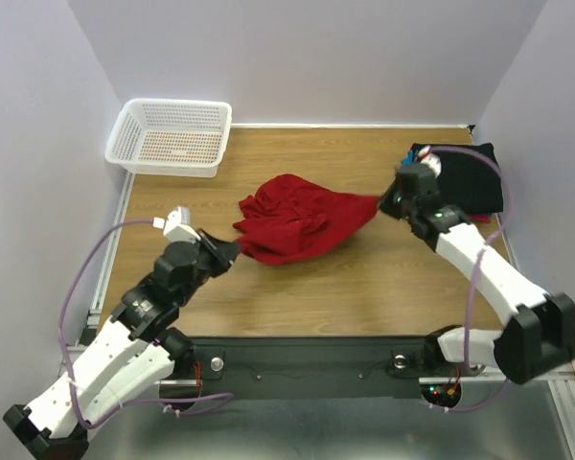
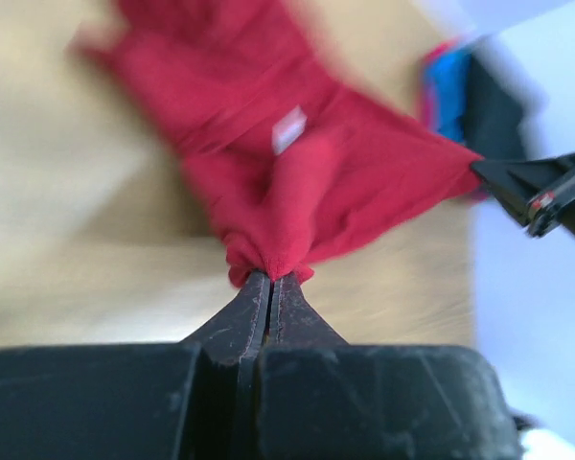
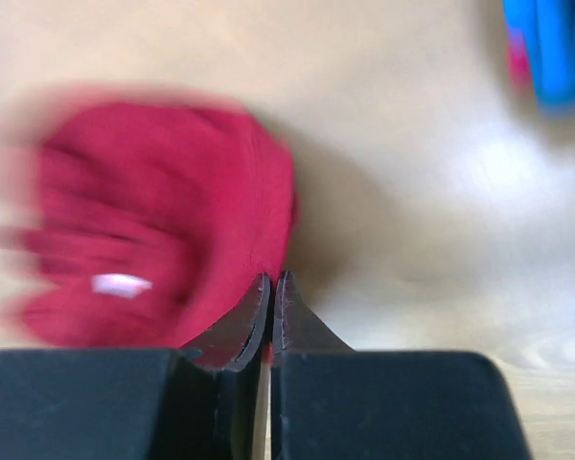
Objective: Fold and stack the t-shirts
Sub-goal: Flatten the tshirt out
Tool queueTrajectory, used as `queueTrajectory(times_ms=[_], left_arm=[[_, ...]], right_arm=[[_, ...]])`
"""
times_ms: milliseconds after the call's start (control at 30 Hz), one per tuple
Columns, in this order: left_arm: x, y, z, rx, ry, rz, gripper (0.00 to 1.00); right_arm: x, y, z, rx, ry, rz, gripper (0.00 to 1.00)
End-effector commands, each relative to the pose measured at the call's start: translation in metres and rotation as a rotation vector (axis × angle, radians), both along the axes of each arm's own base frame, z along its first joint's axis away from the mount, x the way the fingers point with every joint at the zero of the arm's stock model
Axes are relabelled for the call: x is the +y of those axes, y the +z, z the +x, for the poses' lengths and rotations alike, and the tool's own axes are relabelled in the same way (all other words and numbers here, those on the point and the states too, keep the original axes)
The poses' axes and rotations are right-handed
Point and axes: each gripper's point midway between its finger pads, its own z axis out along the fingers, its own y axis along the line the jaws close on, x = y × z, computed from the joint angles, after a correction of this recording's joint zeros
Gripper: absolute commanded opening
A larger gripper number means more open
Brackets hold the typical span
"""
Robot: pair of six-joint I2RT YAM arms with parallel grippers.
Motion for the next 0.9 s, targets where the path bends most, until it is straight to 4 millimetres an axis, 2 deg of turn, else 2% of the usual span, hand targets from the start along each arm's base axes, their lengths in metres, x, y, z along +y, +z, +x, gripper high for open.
queueTrajectory(times_ms=[0,33,67,133,167,200,233,267,300,333,367,400,433,467,633,767,867], left_arm=[[0.011,0.129,0.016,-0.298,0.062,-0.083,0.00],[0.014,0.143,0.017,-0.327,0.069,-0.076,0.00],[0.016,0.174,0.014,-0.380,0.071,-0.106,0.00],[0.021,0.207,0.010,-0.440,0.074,-0.122,0.00],[0.024,0.222,0.008,-0.473,0.076,-0.119,0.00],[0.031,0.256,-0.001,-0.540,0.079,-0.153,0.00],[0.036,0.272,-0.007,-0.575,0.081,-0.167,0.00],[0.041,0.288,-0.011,-0.611,0.091,-0.181,0.00],[0.051,0.312,-0.021,-0.662,0.104,-0.210,0.00],[0.057,0.324,-0.026,-0.691,0.113,-0.209,0.00],[0.067,0.343,-0.036,-0.732,0.129,-0.231,0.00],[0.071,0.352,-0.041,-0.753,0.132,-0.236,0.00],[0.073,0.361,-0.046,-0.786,0.123,-0.226,0.00],[0.078,0.373,-0.054,-0.818,0.121,-0.239,0.00],[0.088,0.397,-0.071,-0.889,0.112,-0.248,0.00],[0.095,0.409,-0.078,-0.923,0.126,-0.248,0.00],[0.095,0.407,-0.068,-0.913,0.151,-0.216,0.00]], right_arm=[[-0.006,0.168,0.008,-0.401,0.007,0.049,0.00],[-0.013,0.203,0.001,-0.469,-0.004,0.047,0.00],[-0.017,0.222,-0.005,-0.510,-0.010,0.047,0.00],[-0.027,0.267,-0.024,-0.612,-0.024,0.058,0.00],[-0.034,0.300,-0.033,-0.682,-0.037,0.060,0.00],[-0.038,0.317,-0.040,-0.720,-0.041,0.064,0.00],[-0.040,0.331,-0.048,-0.747,-0.037,0.070,0.00],[-0.041,0.362,-0.063,-0.816,-0.014,0.093,0.00],[-0.040,0.375,-0.070,-0.845,0.006,0.104,0.00],[-0.039,0.389,-0.078,-0.873,0.023,0.115,0.00],[-0.040,0.411,-0.091,-0.923,0.045,0.132,0.00],[-0.041,0.423,-0.098,-0.951,0.051,0.138,0.00],[-0.041,0.430,-0.103,-0.965,0.060,0.140,0.00],[-0.044,0.446,-0.112,-1.004,0.062,0.145,0.00],[-0.041,0.472,-0.130,-1.068,0.110,0.168,0.00],[-0.037,0.477,-0.131,-1.075,0.137,0.176,0.00],[-0.033,0.472,-0.120,-1.054,0.136,0.167,0.00]])
